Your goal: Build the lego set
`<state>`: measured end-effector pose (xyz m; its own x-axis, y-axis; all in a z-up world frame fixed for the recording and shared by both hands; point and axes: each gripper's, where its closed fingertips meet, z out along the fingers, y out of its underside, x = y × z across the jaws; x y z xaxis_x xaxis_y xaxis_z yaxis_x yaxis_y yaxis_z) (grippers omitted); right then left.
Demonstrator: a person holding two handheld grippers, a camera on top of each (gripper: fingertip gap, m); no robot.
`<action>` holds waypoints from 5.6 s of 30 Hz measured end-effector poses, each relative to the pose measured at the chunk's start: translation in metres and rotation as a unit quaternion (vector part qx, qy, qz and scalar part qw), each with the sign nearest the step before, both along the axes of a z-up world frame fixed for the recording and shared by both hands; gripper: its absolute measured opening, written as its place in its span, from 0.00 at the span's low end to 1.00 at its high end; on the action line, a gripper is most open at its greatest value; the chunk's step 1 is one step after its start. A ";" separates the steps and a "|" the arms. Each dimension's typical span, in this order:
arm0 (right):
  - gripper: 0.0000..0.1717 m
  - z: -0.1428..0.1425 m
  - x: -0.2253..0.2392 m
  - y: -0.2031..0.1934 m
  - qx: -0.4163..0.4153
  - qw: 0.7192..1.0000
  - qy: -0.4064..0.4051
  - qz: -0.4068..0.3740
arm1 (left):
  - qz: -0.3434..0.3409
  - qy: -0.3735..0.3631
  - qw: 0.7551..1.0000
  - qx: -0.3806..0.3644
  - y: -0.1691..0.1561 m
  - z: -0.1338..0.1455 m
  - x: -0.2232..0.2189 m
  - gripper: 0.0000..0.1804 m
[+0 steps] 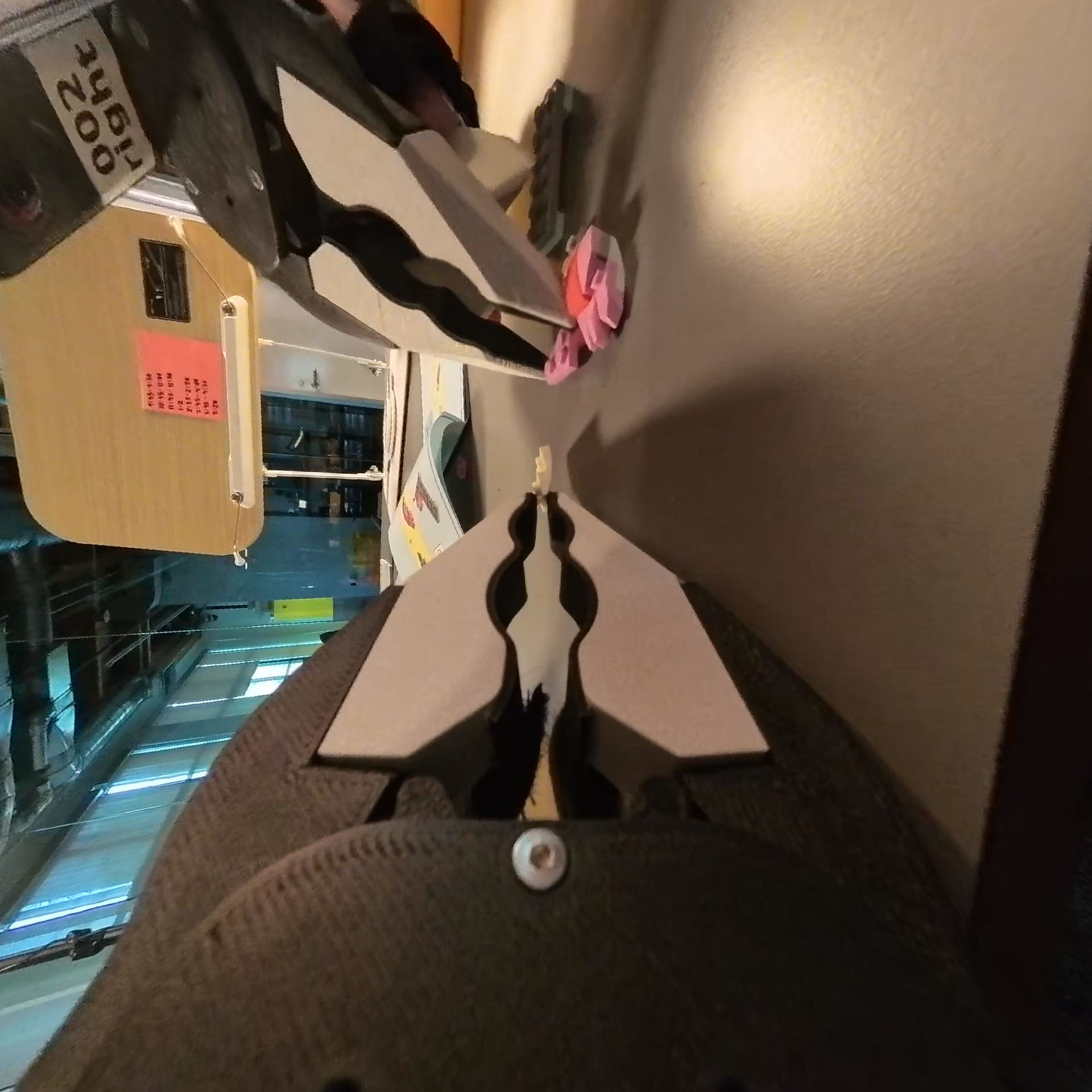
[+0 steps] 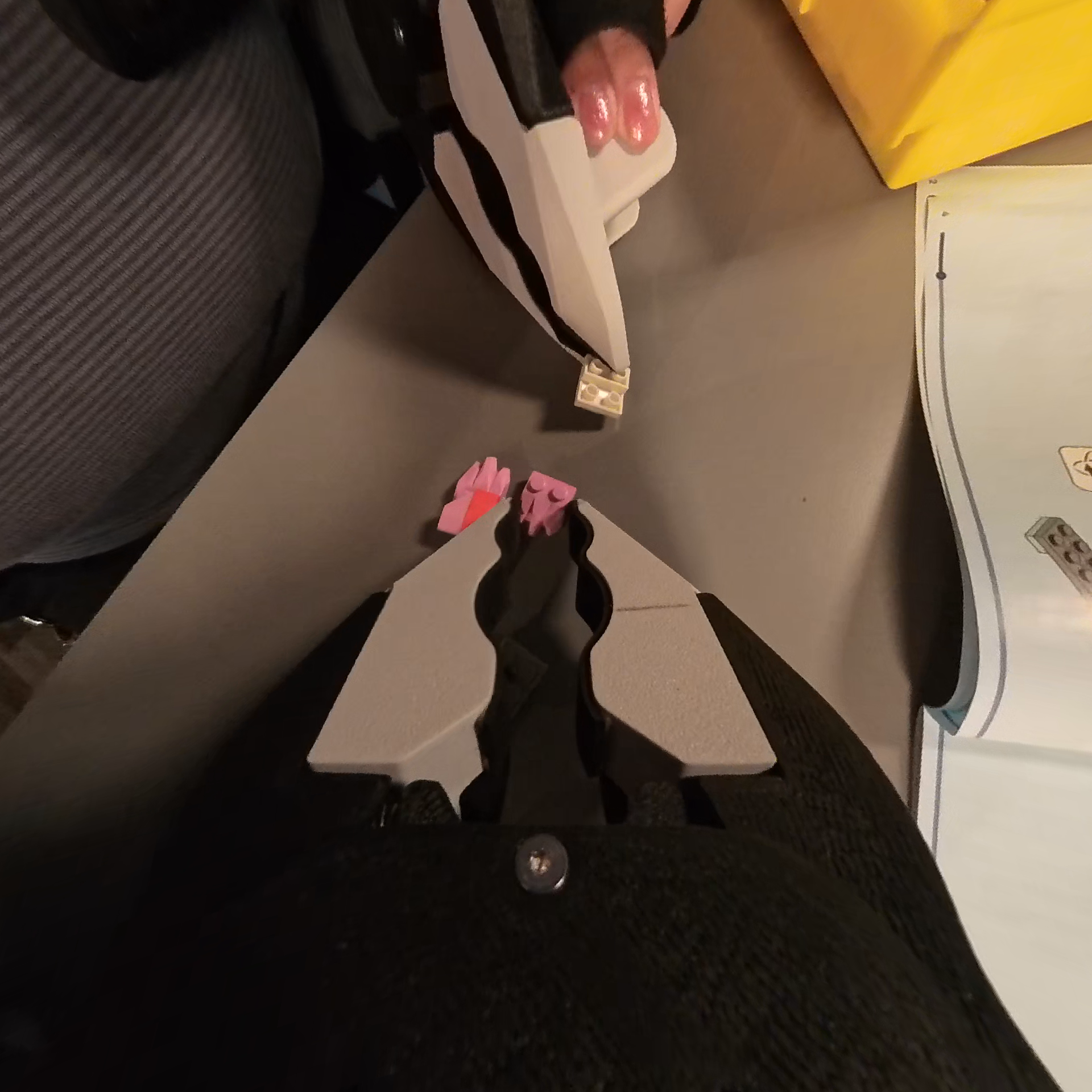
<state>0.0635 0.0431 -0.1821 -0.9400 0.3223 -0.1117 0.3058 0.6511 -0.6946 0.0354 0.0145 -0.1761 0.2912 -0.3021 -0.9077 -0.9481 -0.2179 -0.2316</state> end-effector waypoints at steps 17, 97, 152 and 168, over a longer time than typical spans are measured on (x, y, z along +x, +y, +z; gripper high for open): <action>0.04 0.008 -0.013 -0.016 -0.061 0.997 -0.044 -0.017 | -0.064 0.037 0.997 0.010 0.004 0.003 0.015 0.01; 0.14 0.002 -0.017 -0.012 0.096 0.971 0.083 -0.203 | -0.069 0.017 0.997 -0.014 0.014 -0.004 0.006 0.01; 0.04 0.001 -0.024 -0.016 0.178 0.943 0.227 -0.164 | -0.045 -0.063 0.996 -0.033 0.013 -0.003 -0.001 0.04; 0.07 0.001 -0.022 -0.014 0.155 0.950 0.204 -0.178 | 0.004 -0.107 0.993 -0.052 0.019 -0.004 -0.005 0.01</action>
<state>0.0415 0.0288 -0.1806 -0.7095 0.5868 0.3902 0.2925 0.7490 -0.5945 0.0305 0.0333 -0.1804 0.4772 -0.3874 -0.7888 -0.8775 -0.2583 -0.4041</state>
